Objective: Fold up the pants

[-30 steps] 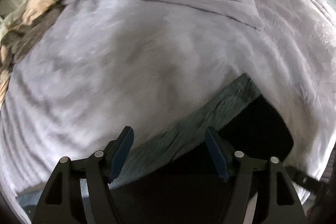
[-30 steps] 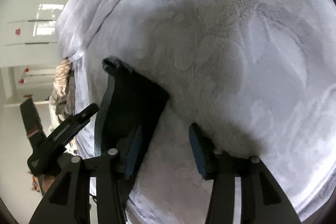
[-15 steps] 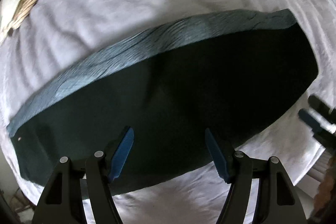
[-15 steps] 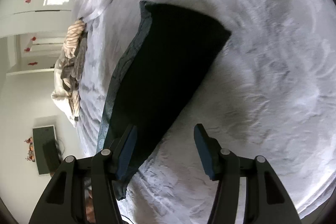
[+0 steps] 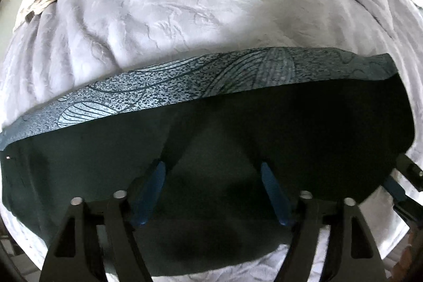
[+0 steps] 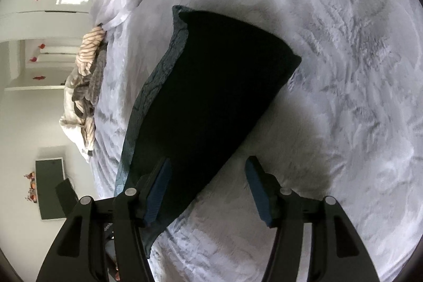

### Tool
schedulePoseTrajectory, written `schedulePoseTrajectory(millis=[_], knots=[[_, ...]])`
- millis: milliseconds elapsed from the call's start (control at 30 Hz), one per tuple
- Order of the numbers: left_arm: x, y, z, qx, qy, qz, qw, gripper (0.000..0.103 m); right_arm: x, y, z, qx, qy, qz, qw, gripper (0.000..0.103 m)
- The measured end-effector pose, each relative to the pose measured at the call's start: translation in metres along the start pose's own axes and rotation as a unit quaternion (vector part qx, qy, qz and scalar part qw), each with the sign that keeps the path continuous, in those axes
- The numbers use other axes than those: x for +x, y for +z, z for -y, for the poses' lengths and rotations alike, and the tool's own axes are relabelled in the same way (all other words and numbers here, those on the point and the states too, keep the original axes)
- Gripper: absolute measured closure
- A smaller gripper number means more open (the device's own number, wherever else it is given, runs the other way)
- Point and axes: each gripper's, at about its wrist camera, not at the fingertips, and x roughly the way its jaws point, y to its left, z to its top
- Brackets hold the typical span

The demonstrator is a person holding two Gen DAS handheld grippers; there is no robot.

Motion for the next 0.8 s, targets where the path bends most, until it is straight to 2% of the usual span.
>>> schedulePoseTrajectory(millis=[233,300,333,367,400,433,567,700,733,800], knots=[[0.004,-0.015,0.008,0.008,0.001,0.014,0.9999,0.023,0.021,0.022,0.007,0.012,0.096,0.036,0.995,0.038],[0.005,-0.028,0.007,0.011,0.002,0.011,0.9999,0.023,0.027,0.028,0.003,0.024,0.105,0.041,0.993,0.038],[0.002,-0.027,0.007,0.011,0.002,0.003,0.9999,0.023,0.030,0.031,0.001,0.039,0.101,0.037,0.993,0.043],[0.000,-0.026,0.007,0.007,0.003,0.001,1.0000,0.023,0.029,0.033,-0.001,0.044,0.093,0.037,0.994,0.068],[-0.007,-0.021,0.005,-0.001,0.002,0.009,1.0000,0.023,0.028,0.033,-0.004,0.040,0.083,0.037,0.995,0.084],[-0.013,-0.014,0.004,-0.008,0.001,0.023,0.9997,0.023,0.023,0.034,-0.011,0.025,0.076,0.038,0.996,0.089],[-0.019,0.007,0.013,-0.016,0.008,0.061,0.9980,0.023,0.007,0.027,-0.045,-0.051,0.066,0.043,0.996,0.089],[0.014,0.039,0.026,-0.017,0.001,0.040,0.9991,0.023,-0.003,0.019,-0.076,-0.107,0.063,0.050,0.991,0.089],[0.025,0.040,0.031,-0.006,0.008,0.030,0.9995,0.023,-0.004,0.017,-0.083,-0.116,0.063,0.050,0.990,0.089],[0.032,0.037,0.042,0.027,0.030,0.042,0.9983,0.023,-0.001,0.011,-0.094,-0.132,0.059,0.045,0.988,0.089]])
